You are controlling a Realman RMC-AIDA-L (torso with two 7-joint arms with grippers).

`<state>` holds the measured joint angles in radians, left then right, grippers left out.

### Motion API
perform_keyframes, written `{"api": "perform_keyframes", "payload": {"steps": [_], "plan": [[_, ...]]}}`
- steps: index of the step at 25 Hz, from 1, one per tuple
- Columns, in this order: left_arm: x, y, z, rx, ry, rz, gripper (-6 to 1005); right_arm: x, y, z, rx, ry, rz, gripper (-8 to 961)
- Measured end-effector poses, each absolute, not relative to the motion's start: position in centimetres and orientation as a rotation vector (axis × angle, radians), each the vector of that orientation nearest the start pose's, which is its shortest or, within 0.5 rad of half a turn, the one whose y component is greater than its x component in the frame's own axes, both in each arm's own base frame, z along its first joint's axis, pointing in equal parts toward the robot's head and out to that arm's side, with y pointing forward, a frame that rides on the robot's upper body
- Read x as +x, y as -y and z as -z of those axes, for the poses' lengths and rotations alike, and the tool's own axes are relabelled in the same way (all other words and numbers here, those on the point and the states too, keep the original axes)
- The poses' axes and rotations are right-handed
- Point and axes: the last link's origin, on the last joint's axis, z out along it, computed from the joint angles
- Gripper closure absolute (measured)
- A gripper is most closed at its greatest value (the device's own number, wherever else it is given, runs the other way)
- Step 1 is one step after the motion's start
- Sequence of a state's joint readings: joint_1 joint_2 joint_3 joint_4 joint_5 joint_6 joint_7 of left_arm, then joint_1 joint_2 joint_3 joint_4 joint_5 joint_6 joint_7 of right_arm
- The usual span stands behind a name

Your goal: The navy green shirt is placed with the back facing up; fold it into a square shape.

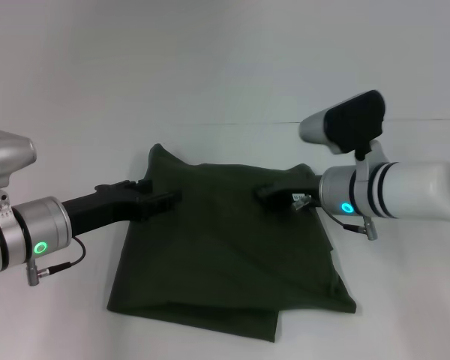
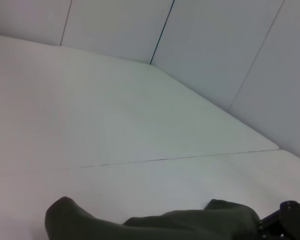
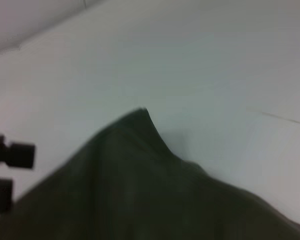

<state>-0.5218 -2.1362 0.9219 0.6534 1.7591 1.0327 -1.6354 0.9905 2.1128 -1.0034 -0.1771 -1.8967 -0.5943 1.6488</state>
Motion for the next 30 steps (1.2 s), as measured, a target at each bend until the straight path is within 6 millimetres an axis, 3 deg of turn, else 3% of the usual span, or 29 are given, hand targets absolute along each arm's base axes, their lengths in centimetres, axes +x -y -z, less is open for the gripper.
{"api": "perform_keyframes", "payload": {"steps": [6, 13, 21, 30], "plan": [[-26.2, -37.8, 2.9, -2.315, 1.011, 0.657, 292, 21.2, -43.7, 10.3, -2.379, -0.866, -0.127, 922], [-26.3, -38.0, 2.8, -2.3, 1.009, 0.645, 290, 20.8, -44.4, 9.5, -2.362, -0.845, -0.159, 918], [-26.4, -39.4, 2.3, -2.224, 0.998, 0.613, 287, 20.1, -44.9, 7.1, -2.34, -0.91, -0.372, 914], [-26.0, -42.0, 3.1, -2.131, 1.05, 0.534, 282, 22.1, -43.4, 4.1, -2.299, -1.018, -0.521, 910]]}}
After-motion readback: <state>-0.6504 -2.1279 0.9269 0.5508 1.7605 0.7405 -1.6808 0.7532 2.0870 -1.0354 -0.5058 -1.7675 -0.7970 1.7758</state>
